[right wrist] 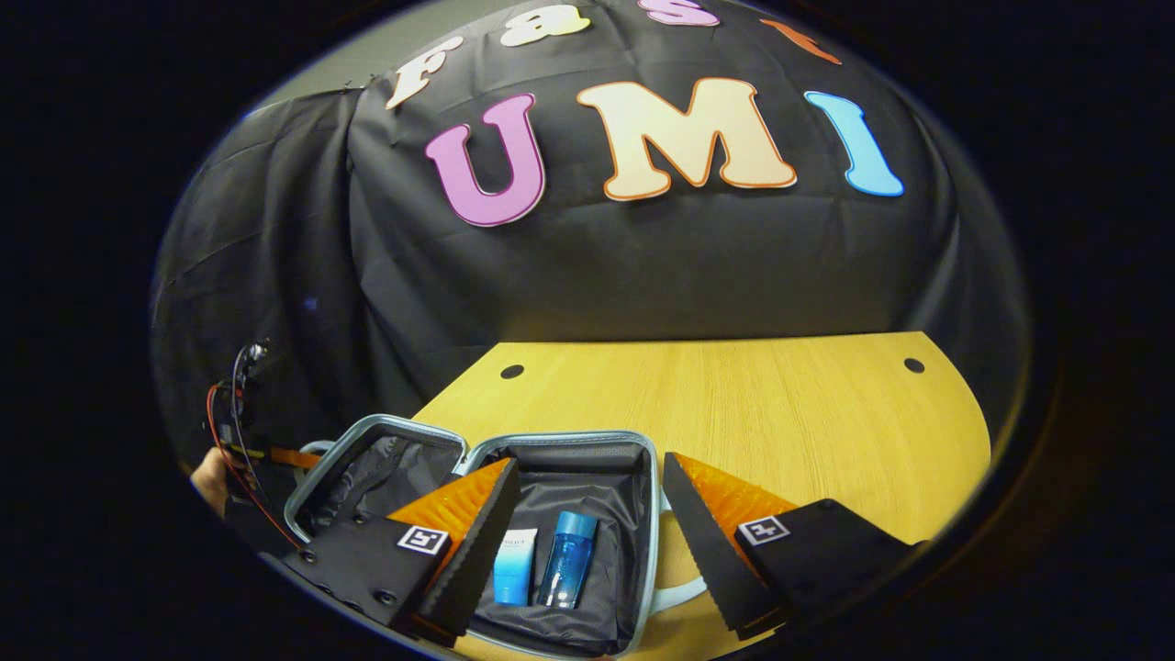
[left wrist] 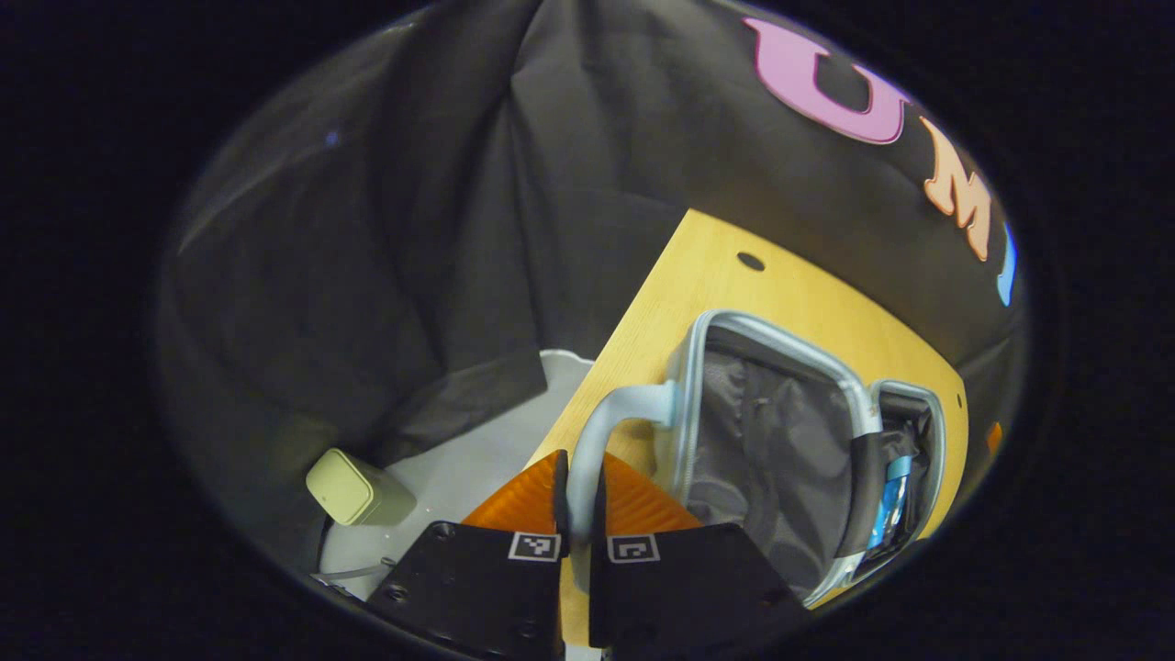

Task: First open the suitcase, pack the skin care products into it, and then close the suitcase.

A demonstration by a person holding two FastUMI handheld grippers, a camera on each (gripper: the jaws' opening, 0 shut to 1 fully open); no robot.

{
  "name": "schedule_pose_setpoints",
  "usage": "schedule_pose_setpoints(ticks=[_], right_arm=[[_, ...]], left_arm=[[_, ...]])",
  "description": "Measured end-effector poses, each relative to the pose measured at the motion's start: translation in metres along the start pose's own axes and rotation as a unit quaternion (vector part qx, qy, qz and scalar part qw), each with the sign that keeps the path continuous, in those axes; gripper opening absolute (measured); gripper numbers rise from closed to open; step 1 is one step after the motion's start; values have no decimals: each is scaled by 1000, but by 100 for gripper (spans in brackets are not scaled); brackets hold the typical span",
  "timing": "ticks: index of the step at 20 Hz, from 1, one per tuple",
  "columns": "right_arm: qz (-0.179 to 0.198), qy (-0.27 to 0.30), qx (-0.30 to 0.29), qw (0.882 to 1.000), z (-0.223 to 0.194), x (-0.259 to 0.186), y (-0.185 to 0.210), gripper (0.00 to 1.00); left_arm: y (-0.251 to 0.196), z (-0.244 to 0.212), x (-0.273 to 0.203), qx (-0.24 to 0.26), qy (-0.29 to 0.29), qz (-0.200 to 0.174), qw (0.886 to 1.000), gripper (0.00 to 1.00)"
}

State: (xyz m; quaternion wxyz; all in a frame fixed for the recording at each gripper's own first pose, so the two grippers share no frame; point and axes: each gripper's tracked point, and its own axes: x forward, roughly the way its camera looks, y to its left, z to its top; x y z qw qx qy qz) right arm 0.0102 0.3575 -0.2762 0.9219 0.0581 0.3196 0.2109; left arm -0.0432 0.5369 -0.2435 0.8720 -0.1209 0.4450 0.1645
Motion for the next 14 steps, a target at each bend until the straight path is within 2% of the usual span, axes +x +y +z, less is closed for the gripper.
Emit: schedule_pose_setpoints(ticks=[5, 9, 14], right_arm=[[23, -11, 11, 1000, 7, -20, -18, 98], [31, -25, 23, 999, 19, -43, -42, 98], [24, -42, 20, 999, 36, -73, -74, 98]], left_arm=[[-52, 54, -69, 43, -74, -16, 996, 2], [-104, 76, -100, 91, -112, -23, 989, 2], [-188, 100, -141, 114, -160, -87, 977, 2]])
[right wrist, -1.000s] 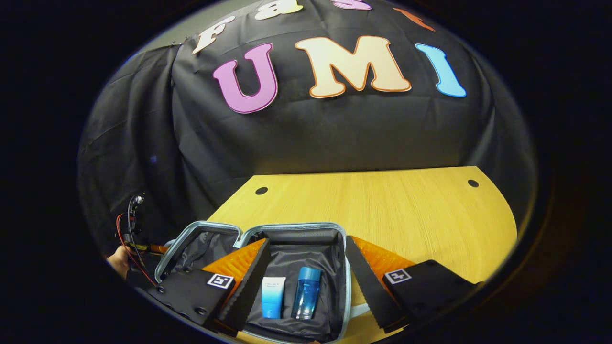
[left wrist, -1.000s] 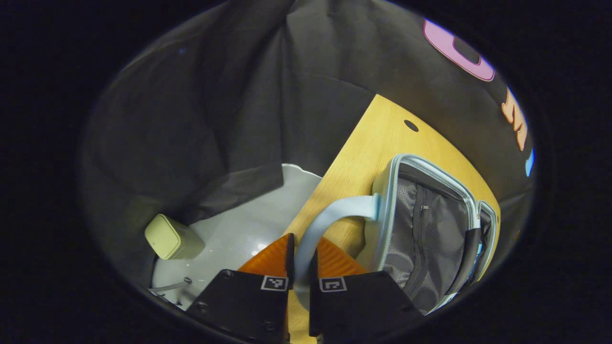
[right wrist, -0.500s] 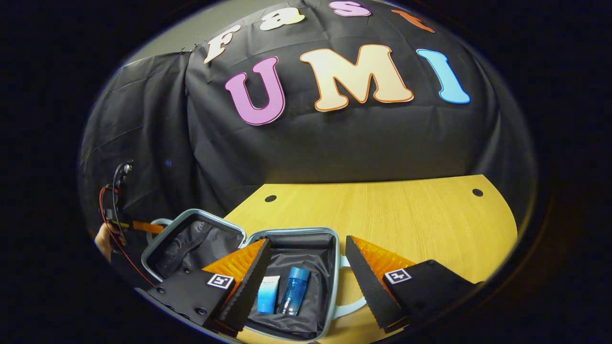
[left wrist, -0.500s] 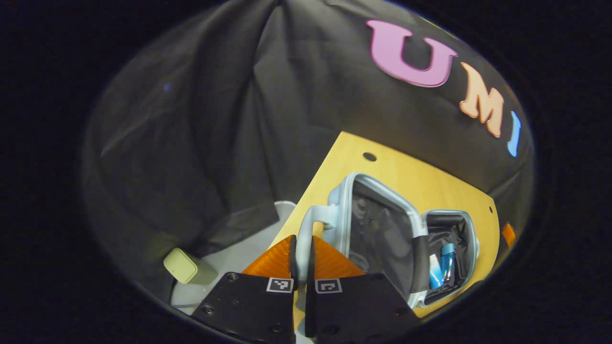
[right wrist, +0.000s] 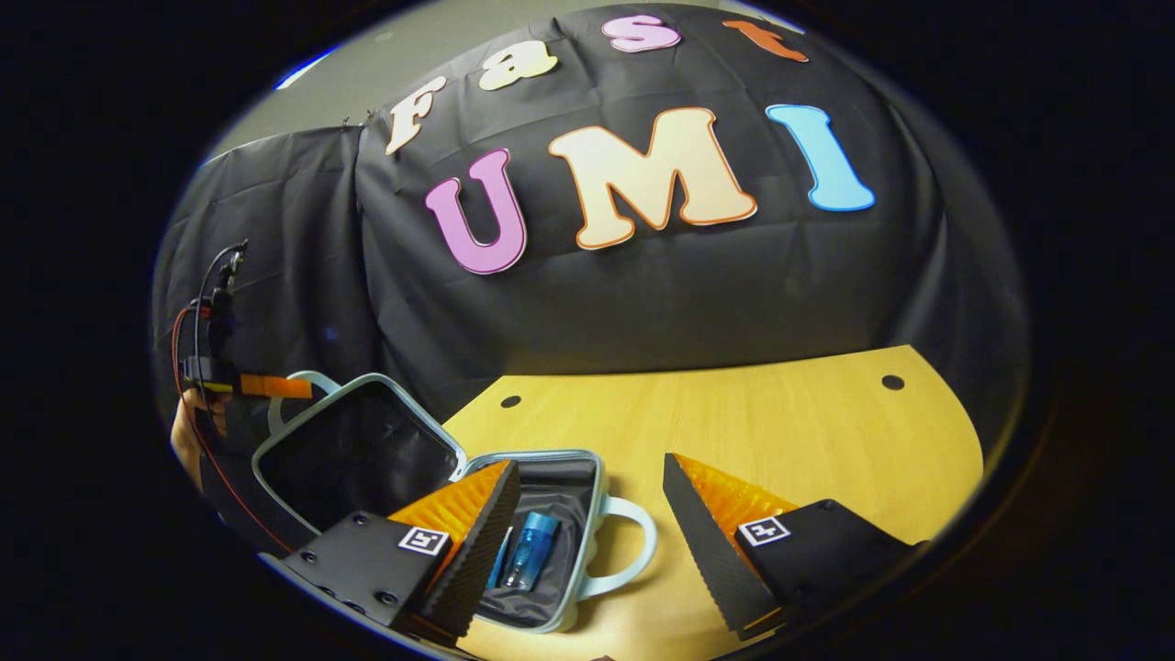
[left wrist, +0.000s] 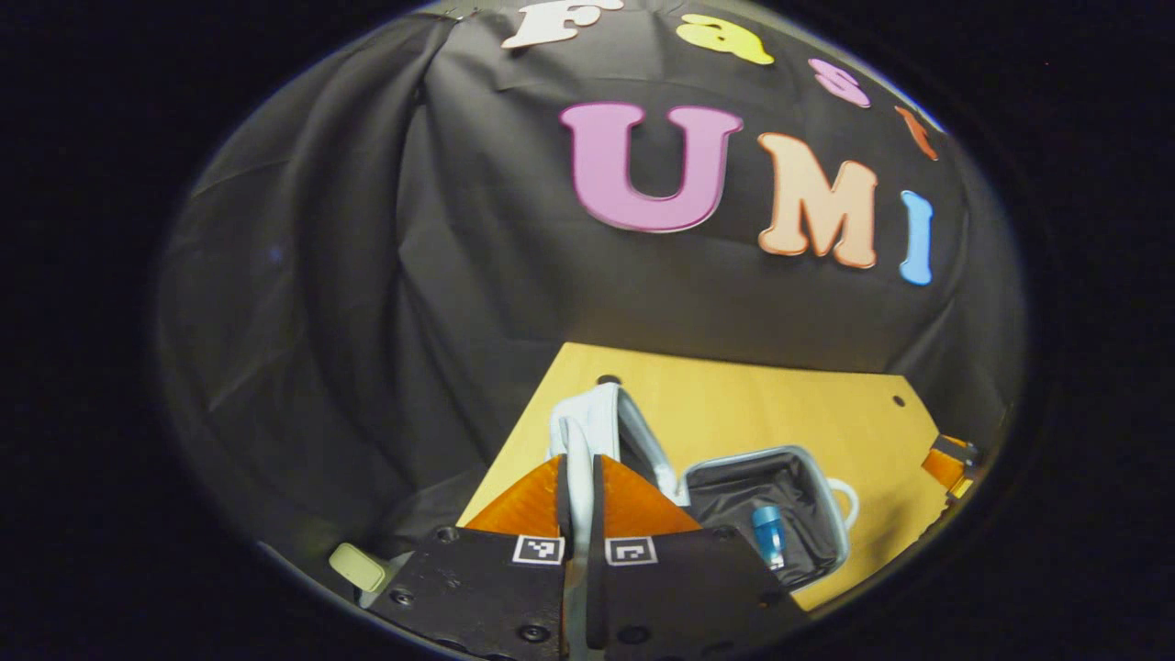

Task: First open the suitcase, pack the skin care products into it, and then close the suitcase.

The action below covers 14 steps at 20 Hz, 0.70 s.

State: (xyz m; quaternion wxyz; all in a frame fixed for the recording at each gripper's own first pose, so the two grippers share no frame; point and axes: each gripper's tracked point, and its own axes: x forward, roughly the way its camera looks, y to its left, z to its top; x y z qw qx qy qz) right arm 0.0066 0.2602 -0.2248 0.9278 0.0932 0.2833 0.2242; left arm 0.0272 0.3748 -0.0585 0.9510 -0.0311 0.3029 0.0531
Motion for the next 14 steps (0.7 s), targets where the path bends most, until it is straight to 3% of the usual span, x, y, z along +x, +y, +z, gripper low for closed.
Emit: schedule_pose_setpoints(ticks=[9, 14], right_arm=[[-29, -27, 6, 999, 19, -53, -54, 98], [-48, -37, 16, 998, 22, -79, -83, 98]], left_arm=[[-140, 14, -10, 19, -21, -116, 993, 2], [-208, -5, -3, 21, 2, -166, 986, 2]])
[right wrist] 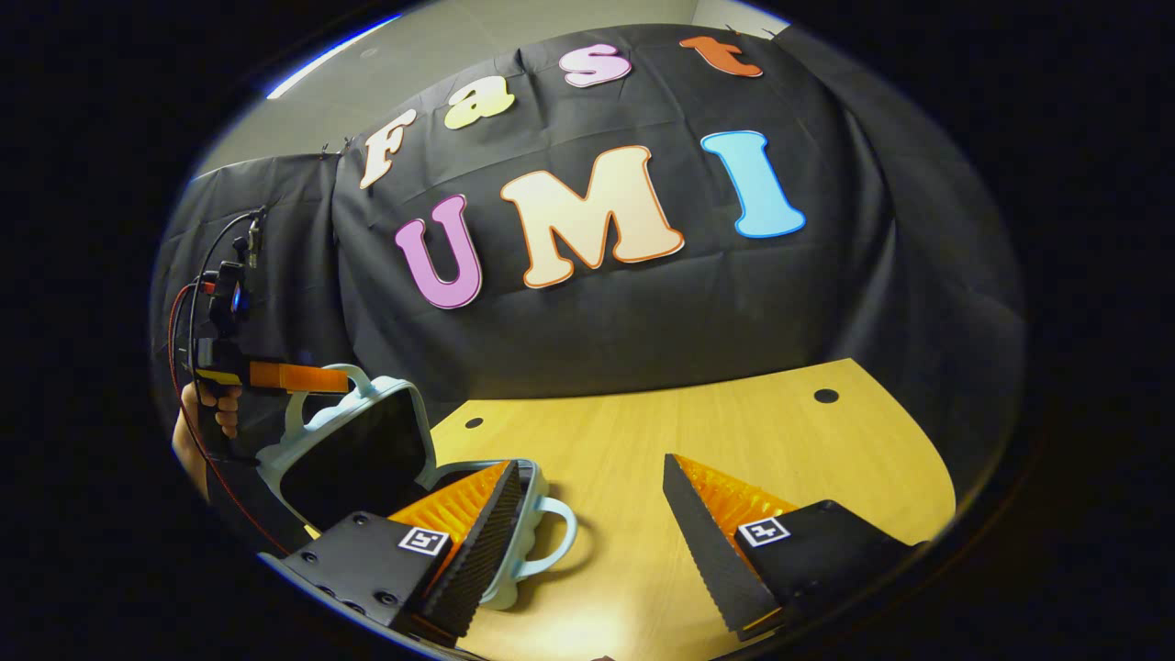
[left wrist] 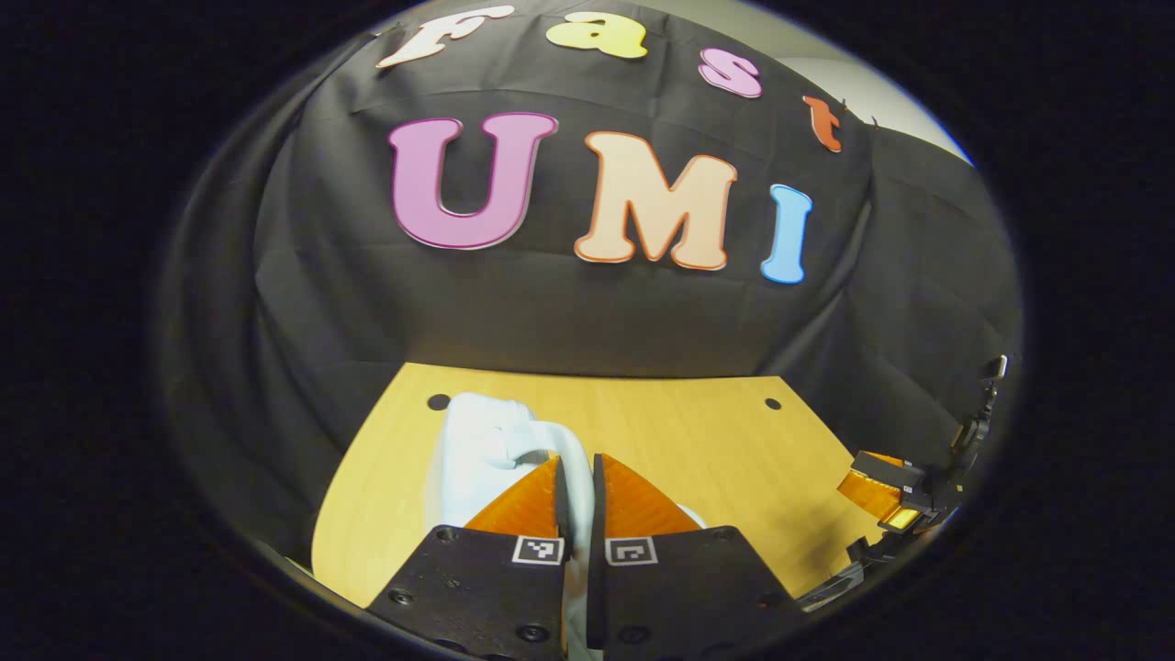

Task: First open the suitcase, pack the skin care products into it, and then close the suitcase.

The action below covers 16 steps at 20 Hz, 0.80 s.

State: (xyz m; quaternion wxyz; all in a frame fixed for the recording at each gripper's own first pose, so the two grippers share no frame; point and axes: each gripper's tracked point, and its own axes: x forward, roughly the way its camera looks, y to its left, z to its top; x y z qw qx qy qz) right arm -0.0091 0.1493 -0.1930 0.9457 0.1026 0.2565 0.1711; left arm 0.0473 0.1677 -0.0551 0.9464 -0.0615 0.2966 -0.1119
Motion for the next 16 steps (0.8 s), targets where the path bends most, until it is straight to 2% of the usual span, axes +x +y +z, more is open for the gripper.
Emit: schedule_pose_setpoints(ticks=[4, 5, 6, 10, 12, 13, 16], right_arm=[[-16, -6, 9, 1000, 5, -17, -25, 98], [-20, -5, 8, 1000, 5, -21, -31, 98], [-24, -5, 7, 1000, 5, -26, -37, 98], [-43, -5, 11, 999, 6, -42, -62, 98], [-51, -8, 19, 999, 9, -49, -72, 98], [-54, -10, 20, 998, 11, -53, -78, 98], [-65, -12, 16, 998, 12, -63, -94, 98]], left_arm=[[-43, -25, 26, -7, 19, -29, 999, 2], [-51, -31, 31, -7, 23, -32, 999, 5], [-60, -38, 38, -4, 30, -35, 999, 2], [-87, -71, 65, 6, 62, -37, 997, 2], [-99, -91, 79, 7, 81, -37, 996, 6], [-104, -101, 84, 7, 90, -35, 995, 3], [-113, -130, 102, 6, 114, -28, 993, 5]])
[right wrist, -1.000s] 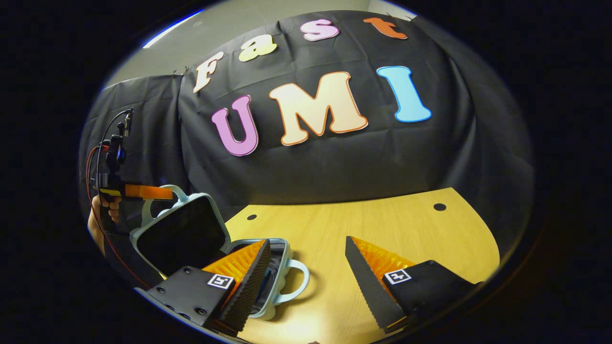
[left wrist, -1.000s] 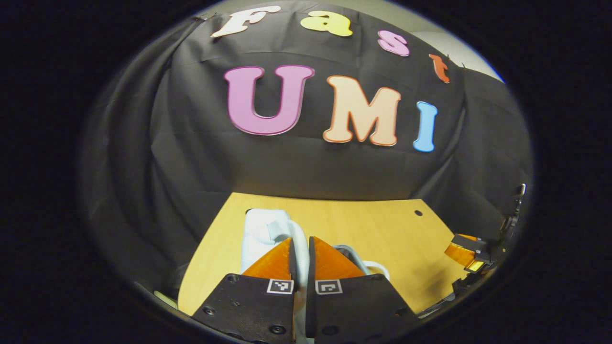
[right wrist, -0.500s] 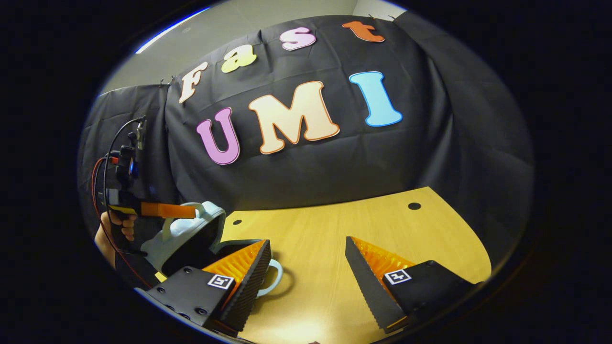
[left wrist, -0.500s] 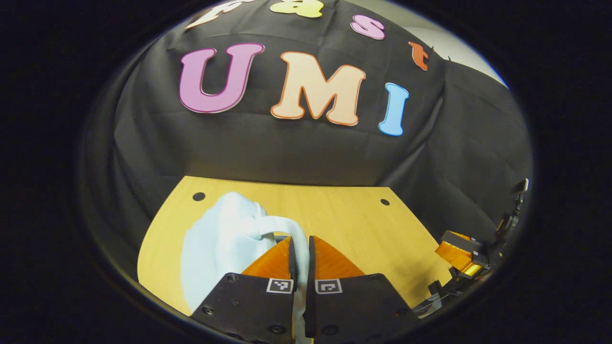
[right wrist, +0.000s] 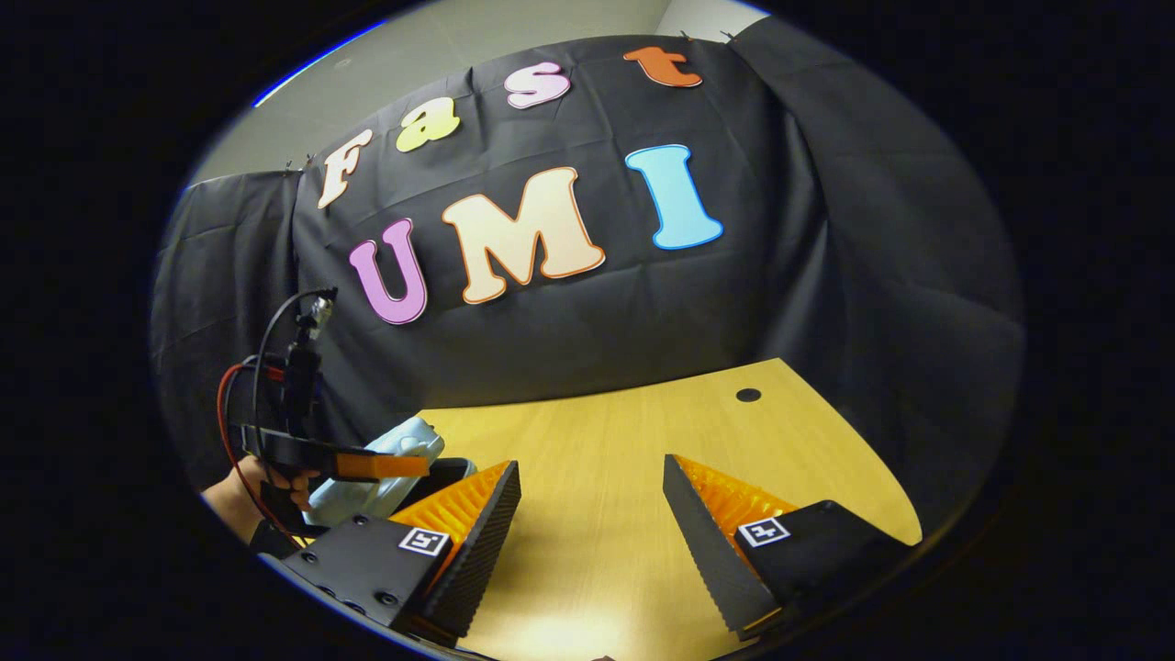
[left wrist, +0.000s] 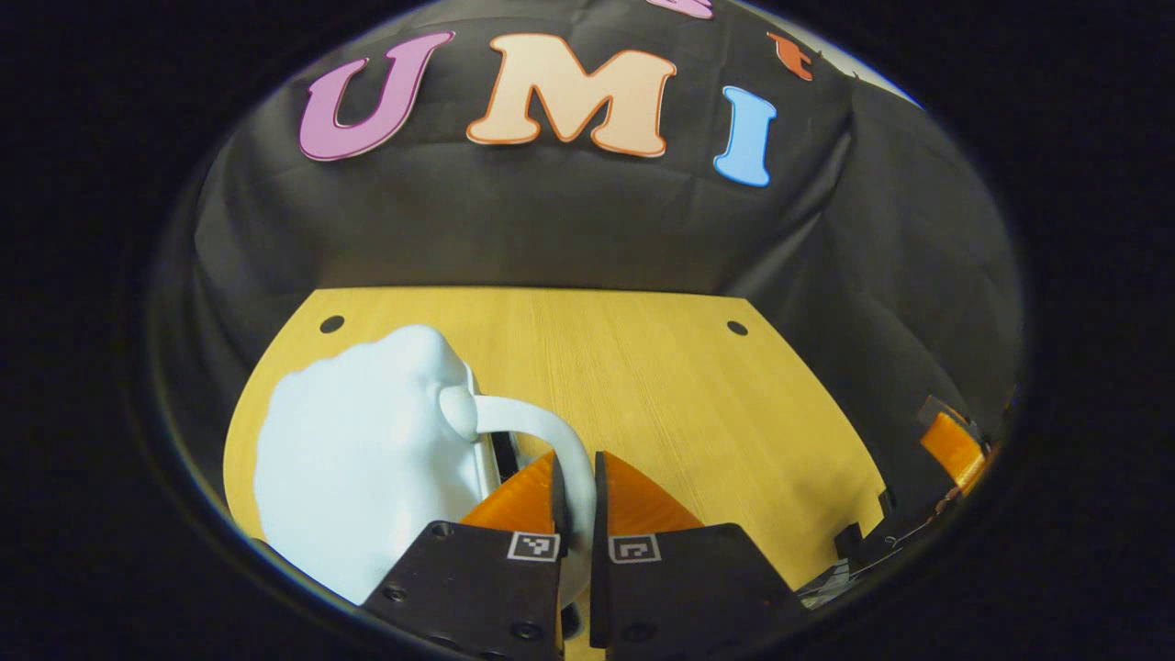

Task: First open the suitcase, pack the skin care products into it, and then close the suitcase.

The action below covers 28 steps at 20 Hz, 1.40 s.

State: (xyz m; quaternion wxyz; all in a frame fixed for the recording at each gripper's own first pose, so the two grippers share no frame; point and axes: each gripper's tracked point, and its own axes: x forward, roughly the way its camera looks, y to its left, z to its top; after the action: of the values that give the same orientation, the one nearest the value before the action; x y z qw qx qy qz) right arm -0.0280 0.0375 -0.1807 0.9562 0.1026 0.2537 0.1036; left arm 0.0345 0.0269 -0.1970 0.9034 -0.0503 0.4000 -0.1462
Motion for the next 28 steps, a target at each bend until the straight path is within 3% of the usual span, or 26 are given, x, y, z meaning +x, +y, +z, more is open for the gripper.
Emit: schedule_pose_setpoints(ticks=[3, 4, 5, 7, 9, 10, 12, 13, 17, 18, 21, 23, 24, 28], right_arm=[[-6, 3, 4, 1000, -1, -6, -15, 98], [-6, 5, 3, 1000, -3, -8, -19, 93], [-6, 6, 0, 1000, -3, -9, -23, 98], [-2, 5, -7, 1000, -1, -11, -32, 98], [8, 4, -8, 1000, 3, -14, -39, 98], [12, 3, -13, 1000, 3, -14, -41, 98], [16, -10, -38, 999, 10, -15, -43, 98], [20, -19, -47, 999, 17, -16, -41, 98], [27, -81, -66, 994, 59, -19, -16, 98], [31, -101, -70, 992, 71, -21, -5, 98], [33, -144, -70, 987, 97, -23, 22, 94], [35, -155, -64, 985, 107, -28, 43, 98], [37, -157, -63, 985, 111, -31, 52, 94], [39, -184, -67, 980, 127, -49, 83, 98]], left_arm=[[-7, -30, 24, 10, 26, 10, 1000, 8], [-11, -40, 30, 5, 35, 15, 999, 7], [-12, -50, 36, -2, 43, 20, 999, 8], [-12, -63, 42, -13, 43, 40, 998, 13], [-24, -53, 36, -11, 3, 49, 999, 24], [-29, -39, 31, 4, -32, 66, 997, 36], [-32, -9, 15, 39, -96, 109, 989, 60], [-37, 4, 2, 50, -125, 124, 983, 64], [-56, 54, -65, 41, -227, 160, 960, 72], [-60, 63, -82, 39, -245, 162, 955, 78], [-67, 80, -128, 42, -299, 155, 941, 79], [-64, 94, -150, 46, -328, 157, 930, 85], [-62, 99, -158, 44, -335, 153, 929, 91], [-56, 112, -179, 40, -356, 141, 923, 92]])
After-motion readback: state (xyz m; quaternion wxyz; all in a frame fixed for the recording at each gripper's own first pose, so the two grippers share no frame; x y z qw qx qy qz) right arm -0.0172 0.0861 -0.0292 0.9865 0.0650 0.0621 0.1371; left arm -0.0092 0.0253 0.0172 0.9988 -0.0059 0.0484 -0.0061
